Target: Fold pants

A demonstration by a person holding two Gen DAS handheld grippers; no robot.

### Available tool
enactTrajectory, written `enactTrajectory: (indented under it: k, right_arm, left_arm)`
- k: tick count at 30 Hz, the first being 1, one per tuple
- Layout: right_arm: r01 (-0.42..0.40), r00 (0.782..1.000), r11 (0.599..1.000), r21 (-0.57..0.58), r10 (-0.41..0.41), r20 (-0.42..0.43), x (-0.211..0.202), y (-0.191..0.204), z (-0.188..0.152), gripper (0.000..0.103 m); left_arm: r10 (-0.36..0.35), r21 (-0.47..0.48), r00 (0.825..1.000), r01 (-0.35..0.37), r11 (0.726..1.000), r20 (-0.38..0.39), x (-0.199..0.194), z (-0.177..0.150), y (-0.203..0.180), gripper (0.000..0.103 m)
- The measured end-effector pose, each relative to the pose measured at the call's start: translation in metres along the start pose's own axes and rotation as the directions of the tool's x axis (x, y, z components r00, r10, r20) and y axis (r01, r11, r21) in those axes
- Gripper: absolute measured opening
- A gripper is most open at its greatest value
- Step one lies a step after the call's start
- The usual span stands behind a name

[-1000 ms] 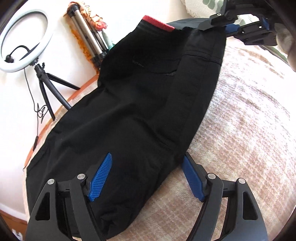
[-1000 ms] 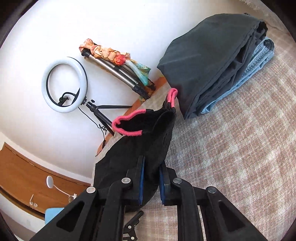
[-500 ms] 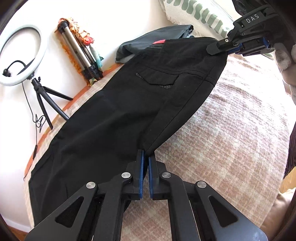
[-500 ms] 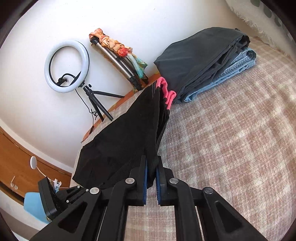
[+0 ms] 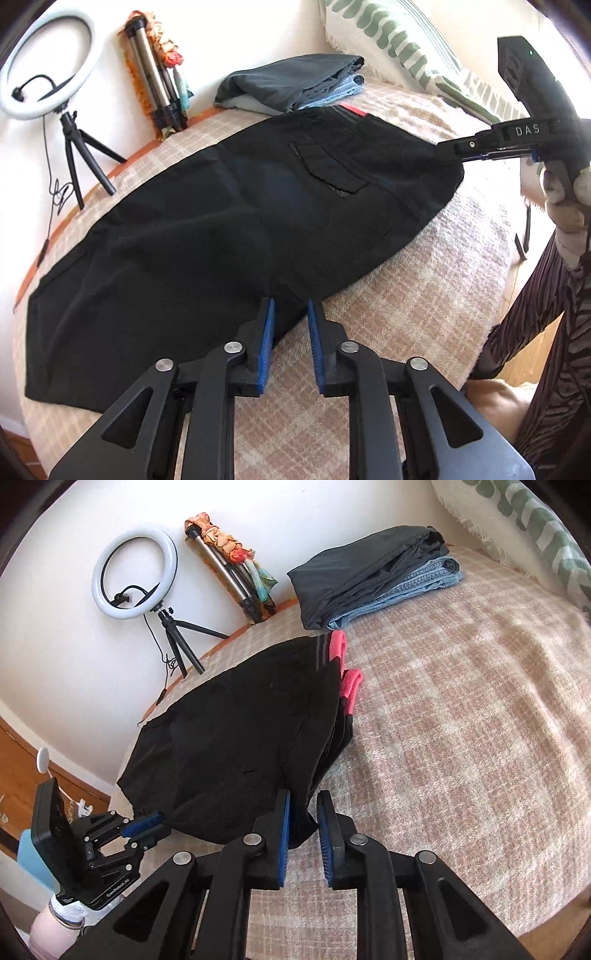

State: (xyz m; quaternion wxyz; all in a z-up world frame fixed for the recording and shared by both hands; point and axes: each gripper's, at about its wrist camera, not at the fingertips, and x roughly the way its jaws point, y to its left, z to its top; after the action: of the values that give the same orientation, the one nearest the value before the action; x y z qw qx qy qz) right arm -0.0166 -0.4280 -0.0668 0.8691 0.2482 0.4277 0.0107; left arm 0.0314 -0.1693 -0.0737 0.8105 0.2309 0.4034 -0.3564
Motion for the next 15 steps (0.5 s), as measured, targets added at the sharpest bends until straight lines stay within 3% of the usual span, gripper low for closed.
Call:
enactTrajectory:
  k: [2, 4, 9, 12, 15]
  right_arm:
    - [0.047, 0.998, 0.998, -0.029, -0.045, 0.051, -0.011, 0.003, 0.005, 0.046]
    - [0.068, 0.995, 0.996, -0.061, -0.063, 0.082, -0.018, 0.009, 0.012, 0.050]
    - [0.034, 0.995, 0.987, -0.160, -0.019, 0.098, -0.017, 0.043, 0.022, 0.055]
    - [0.002, 0.996, 0.973, -0.232, 0.018, 0.086, -0.006, 0.072, 0.027, 0.057]
    - [-0.020, 0.997, 0.956, -0.293, 0.042, 0.069, 0.009, 0.099, 0.029, 0.060]
  left_arm:
    - [-0.023, -0.053, 0.999, 0.024, 0.998, 0.026, -0.014, -0.004, 0.010, 0.034]
    - [-0.016, -0.106, 0.999, 0.020, 0.994, 0.040, -0.027, -0.008, 0.023, 0.047]
    - [0.003, -0.304, 0.997, 0.020, 0.952, 0.075, -0.056, -0.023, 0.080, 0.054]
    - [0.044, -0.431, 0.996, -0.007, 0.903, 0.078, -0.071, -0.041, 0.120, 0.062]
    - [0.073, -0.587, 0.994, -0.013, 0.809, 0.079, -0.081, -0.065, 0.171, 0.062]
